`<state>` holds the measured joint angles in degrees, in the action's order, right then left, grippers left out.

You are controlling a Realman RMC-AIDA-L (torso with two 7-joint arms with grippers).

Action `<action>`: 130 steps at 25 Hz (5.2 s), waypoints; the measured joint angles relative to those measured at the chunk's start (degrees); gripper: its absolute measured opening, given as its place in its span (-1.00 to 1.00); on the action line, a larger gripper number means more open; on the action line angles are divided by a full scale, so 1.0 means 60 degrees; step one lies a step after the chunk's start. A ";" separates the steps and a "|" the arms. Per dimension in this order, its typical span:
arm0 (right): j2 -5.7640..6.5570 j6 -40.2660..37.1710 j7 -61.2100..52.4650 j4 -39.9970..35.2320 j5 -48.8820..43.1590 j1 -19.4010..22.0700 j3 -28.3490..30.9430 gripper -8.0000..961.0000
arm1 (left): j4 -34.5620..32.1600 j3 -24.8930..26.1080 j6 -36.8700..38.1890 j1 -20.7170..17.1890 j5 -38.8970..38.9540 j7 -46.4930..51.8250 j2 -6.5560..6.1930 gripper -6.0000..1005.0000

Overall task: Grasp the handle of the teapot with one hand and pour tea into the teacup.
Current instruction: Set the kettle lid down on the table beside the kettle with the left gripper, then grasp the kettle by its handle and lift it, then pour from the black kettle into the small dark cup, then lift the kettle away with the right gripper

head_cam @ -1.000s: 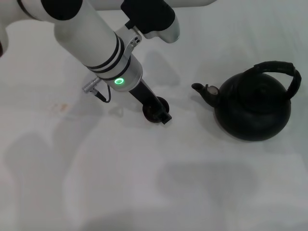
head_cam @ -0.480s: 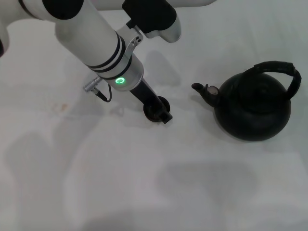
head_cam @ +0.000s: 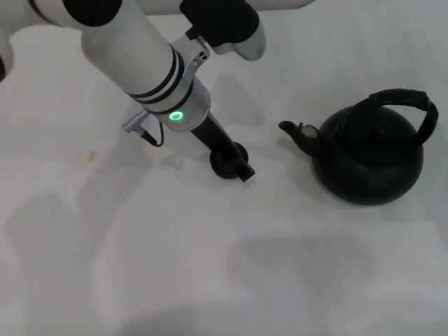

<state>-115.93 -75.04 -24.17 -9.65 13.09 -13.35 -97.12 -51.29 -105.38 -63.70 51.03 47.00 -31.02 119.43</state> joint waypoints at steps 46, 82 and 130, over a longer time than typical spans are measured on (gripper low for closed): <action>0.0337 -0.1242 -0.3109 0.0134 -0.1098 0.0368 -0.0099 0.81 | 0.4895 0.3707 0.0388 -0.4322 1.9534 -1.7555 0.0019 0.75; 0.0157 -0.1616 -0.3061 0.1593 -0.4439 -0.0049 -0.0201 0.81 | 0.5750 0.3739 0.0417 -0.4379 2.0059 -1.7623 0.0031 0.75; 0.0081 0.0940 0.1730 -0.1694 -0.4428 -0.1421 -0.1058 -0.61 | 0.5985 0.3705 0.0347 -0.4425 2.0011 -1.7542 0.0043 0.75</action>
<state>-115.44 -69.40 -13.79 -19.82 -13.48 -21.88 -103.47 -15.38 -83.15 -61.62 24.48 167.06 -136.27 119.69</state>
